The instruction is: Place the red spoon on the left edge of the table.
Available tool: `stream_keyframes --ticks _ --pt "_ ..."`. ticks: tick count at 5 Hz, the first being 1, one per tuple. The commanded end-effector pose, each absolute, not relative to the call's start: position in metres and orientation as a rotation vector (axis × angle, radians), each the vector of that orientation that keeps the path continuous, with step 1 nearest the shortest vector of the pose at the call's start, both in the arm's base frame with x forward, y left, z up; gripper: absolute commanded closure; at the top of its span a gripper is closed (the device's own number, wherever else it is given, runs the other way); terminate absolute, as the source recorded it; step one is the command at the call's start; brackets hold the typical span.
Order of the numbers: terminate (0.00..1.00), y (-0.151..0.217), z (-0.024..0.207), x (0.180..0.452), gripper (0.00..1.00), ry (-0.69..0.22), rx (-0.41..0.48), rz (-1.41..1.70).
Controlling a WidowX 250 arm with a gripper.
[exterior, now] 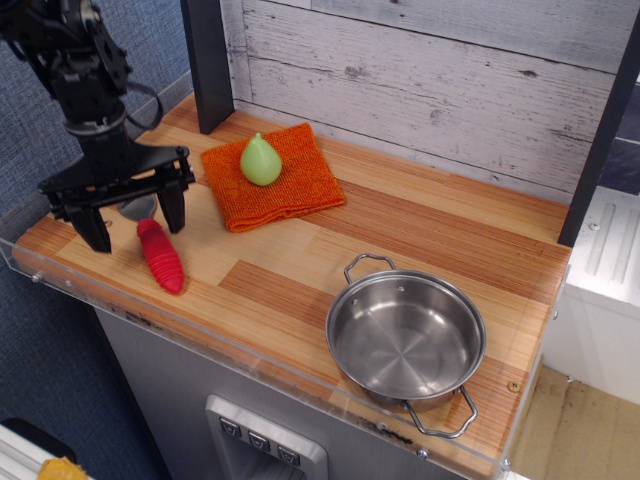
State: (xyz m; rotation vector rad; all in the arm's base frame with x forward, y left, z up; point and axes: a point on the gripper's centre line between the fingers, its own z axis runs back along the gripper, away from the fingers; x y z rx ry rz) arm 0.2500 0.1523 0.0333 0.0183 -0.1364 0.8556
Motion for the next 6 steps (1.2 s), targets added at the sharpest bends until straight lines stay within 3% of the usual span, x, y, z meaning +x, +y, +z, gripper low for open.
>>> stream_keyframes --ticks 1,3,5,6 --pt "0.00 0.145 0.067 0.262 0.00 -0.189 0.018 0.715" --pt "0.00 0.106 0.089 0.246 0.00 -0.172 0.075 0.314" --pt "0.00 0.064 0.114 0.225 0.00 -0.136 0.112 0.255" --pt "0.00 0.050 0.127 0.211 0.00 -0.196 0.064 0.193"
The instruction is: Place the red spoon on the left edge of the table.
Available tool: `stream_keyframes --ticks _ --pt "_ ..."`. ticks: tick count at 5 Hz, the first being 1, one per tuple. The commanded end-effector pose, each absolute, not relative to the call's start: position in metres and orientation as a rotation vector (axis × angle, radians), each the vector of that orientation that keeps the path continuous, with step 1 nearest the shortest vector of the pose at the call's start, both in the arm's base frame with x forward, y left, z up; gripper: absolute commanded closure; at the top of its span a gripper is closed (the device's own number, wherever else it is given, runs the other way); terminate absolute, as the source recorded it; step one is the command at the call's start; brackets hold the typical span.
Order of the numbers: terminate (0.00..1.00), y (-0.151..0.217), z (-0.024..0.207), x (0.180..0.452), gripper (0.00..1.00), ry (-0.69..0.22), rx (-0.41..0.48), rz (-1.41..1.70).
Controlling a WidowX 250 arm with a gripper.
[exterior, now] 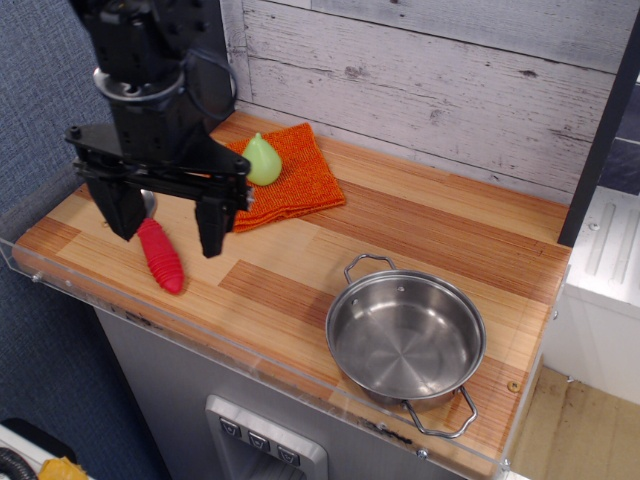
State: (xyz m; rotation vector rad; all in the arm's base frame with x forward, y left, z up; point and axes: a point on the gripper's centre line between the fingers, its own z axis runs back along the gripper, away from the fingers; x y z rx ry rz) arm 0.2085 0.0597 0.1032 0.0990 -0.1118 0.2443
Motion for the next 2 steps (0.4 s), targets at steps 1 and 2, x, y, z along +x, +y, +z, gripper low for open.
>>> stream_keyframes --ticks 1,2 --pt "0.00 0.0411 0.1380 0.2006 0.00 -0.244 0.064 0.181" --pt "1.00 0.0411 0.1380 0.2006 0.00 -0.244 0.064 0.181"
